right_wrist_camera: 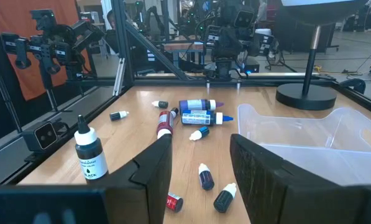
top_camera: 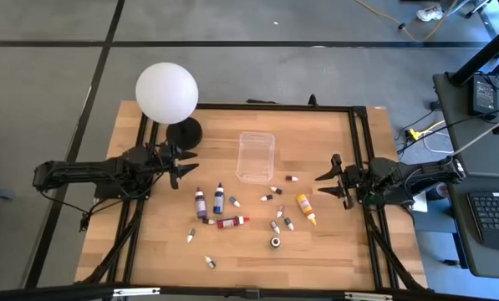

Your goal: Pick & Place food coloring

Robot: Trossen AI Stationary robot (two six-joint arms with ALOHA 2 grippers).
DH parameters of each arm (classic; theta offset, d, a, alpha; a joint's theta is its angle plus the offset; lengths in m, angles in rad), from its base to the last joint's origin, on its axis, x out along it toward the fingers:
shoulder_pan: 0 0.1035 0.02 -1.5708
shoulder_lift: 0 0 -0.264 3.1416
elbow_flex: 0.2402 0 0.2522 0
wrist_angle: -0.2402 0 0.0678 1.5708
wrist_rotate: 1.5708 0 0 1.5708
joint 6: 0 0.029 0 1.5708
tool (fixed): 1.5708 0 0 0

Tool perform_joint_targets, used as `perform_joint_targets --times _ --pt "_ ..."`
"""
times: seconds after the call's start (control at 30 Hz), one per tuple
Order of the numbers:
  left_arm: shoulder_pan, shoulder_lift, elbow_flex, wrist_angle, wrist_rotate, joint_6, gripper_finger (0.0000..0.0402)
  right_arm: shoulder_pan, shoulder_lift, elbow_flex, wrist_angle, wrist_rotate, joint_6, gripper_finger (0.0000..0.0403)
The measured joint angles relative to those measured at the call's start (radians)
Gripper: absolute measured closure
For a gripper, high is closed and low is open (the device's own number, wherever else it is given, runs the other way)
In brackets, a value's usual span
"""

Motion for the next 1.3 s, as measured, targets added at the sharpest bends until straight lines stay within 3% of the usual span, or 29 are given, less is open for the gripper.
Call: perform_joint_targets --times 0.67,0.77,1.0,1.17,1.3 --pt "0.0 0.0 0.0 0.0 0.0 0.001 0.0208 0.0 0.0 0.0 0.007 0.008 0.01 0.0237" --pt "0.0 0.0 0.0 0.0 -0.002 0.062 0.0207 0.0 0.0 0.0 0.011 0.033 0.06 0.0233" --pt "0.0 0.0 0.0 0.0 -0.003 0.189 0.0208 0.0 0.0 0.0 0.028 0.144 0.126 0.0172" --pt "0.0 0.0 0.0 0.0 -0.003 0.201 0.0208 0.0 0.0 0.0 0.031 0.151 0.191 0.0121" --pt "0.0 0.0 0.0 0.0 -0.003 0.201 0.0207 0.0 0.0 0.0 0.064 0.151 0.188 0.0103"
